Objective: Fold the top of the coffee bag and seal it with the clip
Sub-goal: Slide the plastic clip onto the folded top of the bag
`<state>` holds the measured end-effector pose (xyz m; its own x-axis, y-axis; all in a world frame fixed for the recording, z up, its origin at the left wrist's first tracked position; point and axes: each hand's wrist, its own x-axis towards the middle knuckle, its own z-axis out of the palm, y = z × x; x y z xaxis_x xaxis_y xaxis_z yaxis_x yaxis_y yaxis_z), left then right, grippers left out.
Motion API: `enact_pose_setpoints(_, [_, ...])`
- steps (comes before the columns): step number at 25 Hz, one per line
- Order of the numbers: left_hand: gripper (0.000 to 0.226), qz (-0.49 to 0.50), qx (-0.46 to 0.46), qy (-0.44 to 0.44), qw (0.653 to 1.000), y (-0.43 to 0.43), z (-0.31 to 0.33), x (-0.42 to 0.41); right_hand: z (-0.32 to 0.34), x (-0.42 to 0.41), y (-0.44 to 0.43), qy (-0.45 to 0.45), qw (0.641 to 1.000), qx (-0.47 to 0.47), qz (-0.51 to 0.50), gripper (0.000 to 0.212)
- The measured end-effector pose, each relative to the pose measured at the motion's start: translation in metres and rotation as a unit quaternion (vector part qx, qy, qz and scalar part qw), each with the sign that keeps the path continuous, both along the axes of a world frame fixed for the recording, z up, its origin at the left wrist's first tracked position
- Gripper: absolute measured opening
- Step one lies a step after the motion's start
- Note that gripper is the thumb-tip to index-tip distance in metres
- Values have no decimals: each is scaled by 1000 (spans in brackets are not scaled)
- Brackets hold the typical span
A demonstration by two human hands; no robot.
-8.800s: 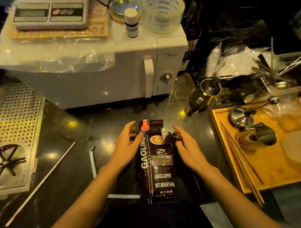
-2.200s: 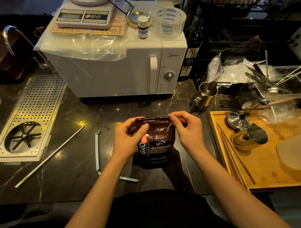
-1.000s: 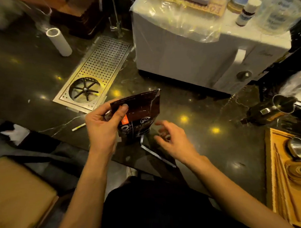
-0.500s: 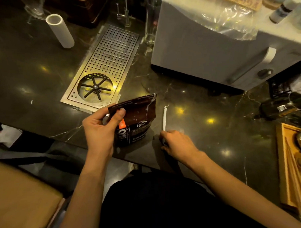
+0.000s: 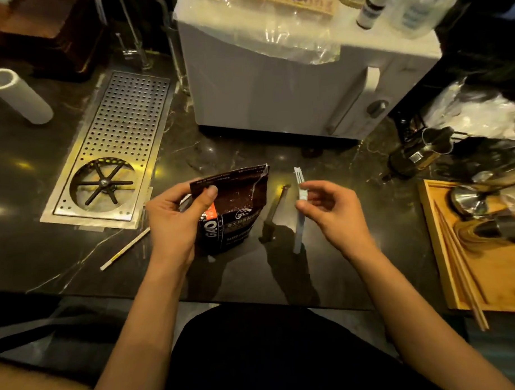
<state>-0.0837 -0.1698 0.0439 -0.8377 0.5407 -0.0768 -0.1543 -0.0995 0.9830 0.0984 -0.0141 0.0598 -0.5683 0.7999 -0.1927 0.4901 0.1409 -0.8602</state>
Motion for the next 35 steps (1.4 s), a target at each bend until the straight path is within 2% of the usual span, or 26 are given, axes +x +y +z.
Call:
enact_pose_setpoints(3, [15,-26,21,-8,999,29,2,27,13,38,35,149,977,-109,-102,28])
enact_pose_setpoints(6, [25,-36,18,-31,999,62,-2,55,19,68,65,333,872,-311,-181,24])
enact_pose_setpoints(8, [23,-46,8,-39,998,82,-5,74,12,79,75,364,828,-382,-188,24])
enact_pose_setpoints(14, [19,-115,-15,-15,993,123,-5,105,-5,85,86,363,804,-440,-168,23])
enact_pose_setpoints(19, [25,-117,-15,-11,993,132,-4,108,-6,92,92,326,836,-412,-158,22])
enact_pose_setpoints(23, [21,-111,-27,-28,993,127,-9,106,-9,83,82,292,864,-378,-162,19])
enact_pose_setpoints(26, [14,-113,-36,-40,992,122,-14,102,-11,78,77,290,870,-366,-158,19])
enact_pose_setpoints(31, [15,-107,-29,-62,992,124,-13,105,-11,69,74,299,882,-329,-159,18])
enact_pose_setpoints(35, [13,-103,-18,-61,993,124,-16,105,-16,62,70,315,872,-337,-164,19])
